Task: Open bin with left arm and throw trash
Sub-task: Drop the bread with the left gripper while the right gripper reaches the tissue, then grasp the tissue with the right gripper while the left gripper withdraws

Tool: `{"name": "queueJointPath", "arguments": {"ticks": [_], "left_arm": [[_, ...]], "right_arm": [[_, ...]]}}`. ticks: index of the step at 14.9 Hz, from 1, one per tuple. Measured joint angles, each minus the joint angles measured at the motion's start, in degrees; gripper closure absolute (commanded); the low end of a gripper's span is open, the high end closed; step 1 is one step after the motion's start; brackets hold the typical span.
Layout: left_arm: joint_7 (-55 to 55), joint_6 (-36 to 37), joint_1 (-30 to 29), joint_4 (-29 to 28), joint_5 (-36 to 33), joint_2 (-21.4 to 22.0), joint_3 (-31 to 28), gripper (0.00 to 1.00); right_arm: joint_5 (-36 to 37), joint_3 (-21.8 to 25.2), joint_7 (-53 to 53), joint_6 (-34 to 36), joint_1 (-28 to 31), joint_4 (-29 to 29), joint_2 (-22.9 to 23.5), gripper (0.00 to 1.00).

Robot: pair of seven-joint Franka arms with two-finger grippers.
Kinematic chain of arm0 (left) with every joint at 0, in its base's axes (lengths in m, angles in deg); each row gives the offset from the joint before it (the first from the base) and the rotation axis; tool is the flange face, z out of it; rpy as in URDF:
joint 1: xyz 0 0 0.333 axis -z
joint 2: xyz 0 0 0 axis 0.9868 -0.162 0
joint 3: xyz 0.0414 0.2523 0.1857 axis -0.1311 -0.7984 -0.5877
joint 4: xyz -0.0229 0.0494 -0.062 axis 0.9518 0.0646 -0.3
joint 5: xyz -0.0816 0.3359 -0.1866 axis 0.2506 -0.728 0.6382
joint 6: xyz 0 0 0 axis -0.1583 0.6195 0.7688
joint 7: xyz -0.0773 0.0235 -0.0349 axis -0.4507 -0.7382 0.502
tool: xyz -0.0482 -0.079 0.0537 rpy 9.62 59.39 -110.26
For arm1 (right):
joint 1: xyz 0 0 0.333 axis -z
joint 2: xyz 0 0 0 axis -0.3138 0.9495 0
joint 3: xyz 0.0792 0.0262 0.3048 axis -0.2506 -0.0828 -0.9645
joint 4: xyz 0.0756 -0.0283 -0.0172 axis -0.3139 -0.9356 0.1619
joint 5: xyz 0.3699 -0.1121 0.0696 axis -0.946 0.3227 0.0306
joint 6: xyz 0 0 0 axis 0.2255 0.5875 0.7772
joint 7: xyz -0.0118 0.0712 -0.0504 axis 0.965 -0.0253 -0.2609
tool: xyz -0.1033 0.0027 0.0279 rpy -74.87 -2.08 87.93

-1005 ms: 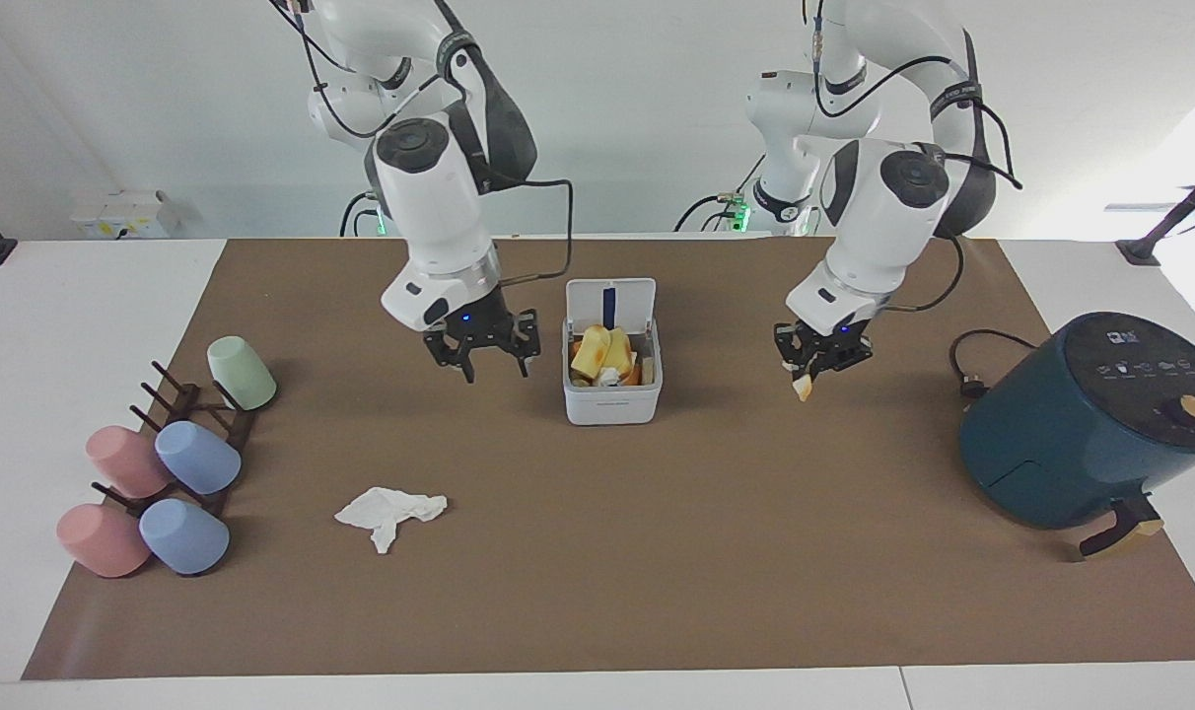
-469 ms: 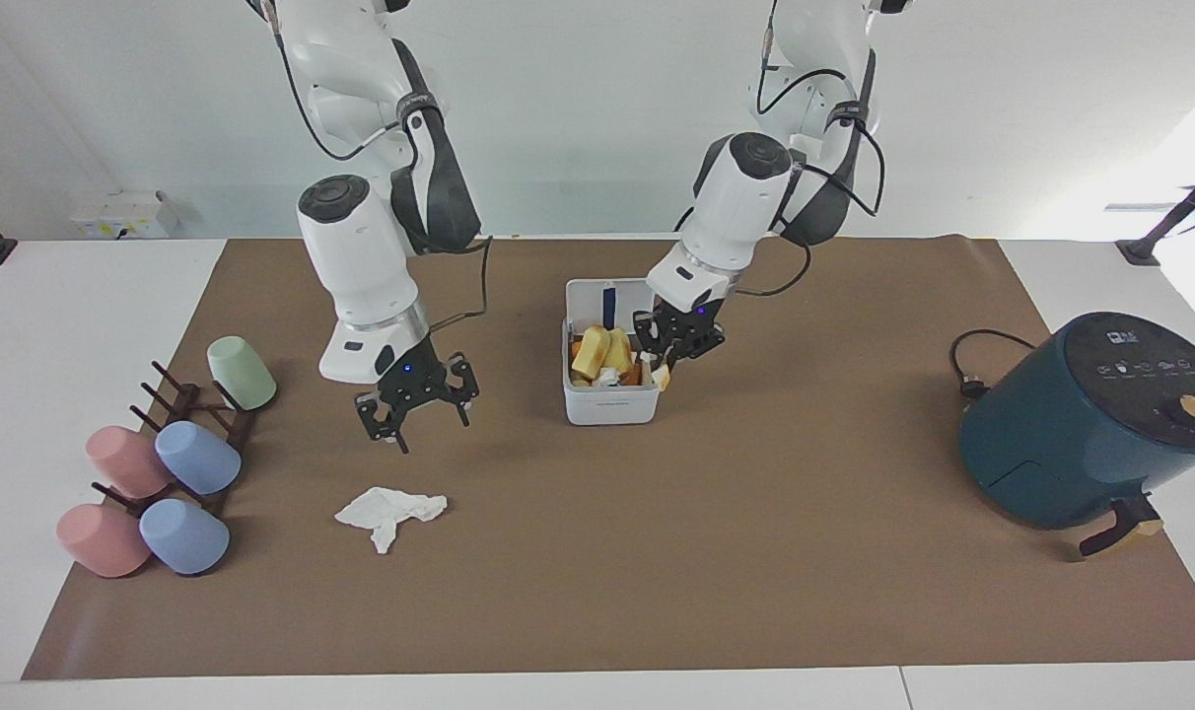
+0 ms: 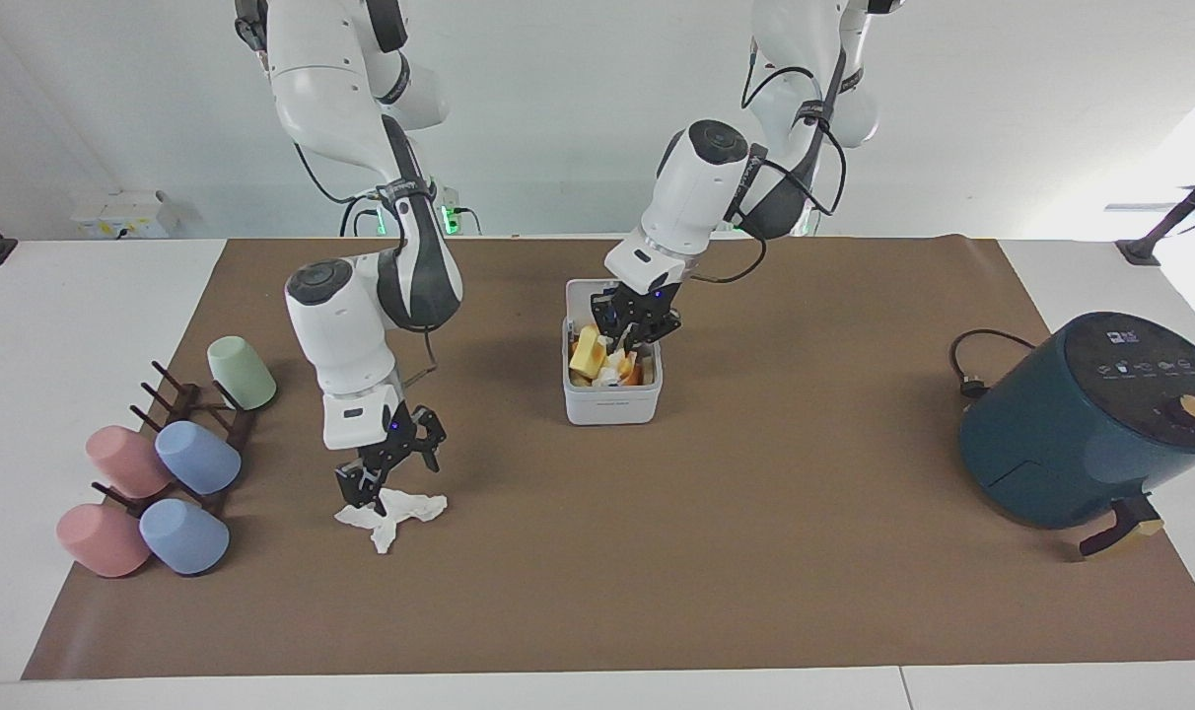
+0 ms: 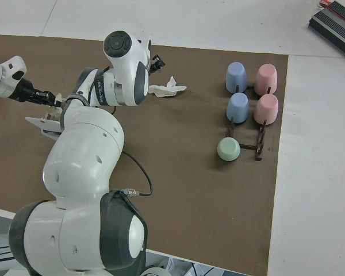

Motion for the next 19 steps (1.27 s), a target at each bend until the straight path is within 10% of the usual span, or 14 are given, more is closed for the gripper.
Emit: {"name": "queueJointPath", "arguments": {"ticks": [4,7,9,19], "left_arm": [[-0.03,0.60,0.00,-0.26,0.03,0.00,-0.02,0.00],[-0.02,2.88,-0.04,-0.20,0.04,0.58,-0.41,0.00],[-0.02,5.70,-0.62,-0.06,0.03,2.22,-1.11,0.00],[16.88,21.33,-20.58,0.38,-9.20,10.89,-2.16,0.00]], "right_arm": [[0.00,-0.02,5.49,-0.10,1.50,-1.05,1.13,0.06],[0.00,-0.04,7.66,-0.10,2.36,-1.92,1.18,0.44],[0.00,-0.17,7.84,-0.10,2.36,-2.36,1.19,1.00],[-3.68,-0.90,-6.73,18.37,2.08,5.61,-3.44,1.00]]}}
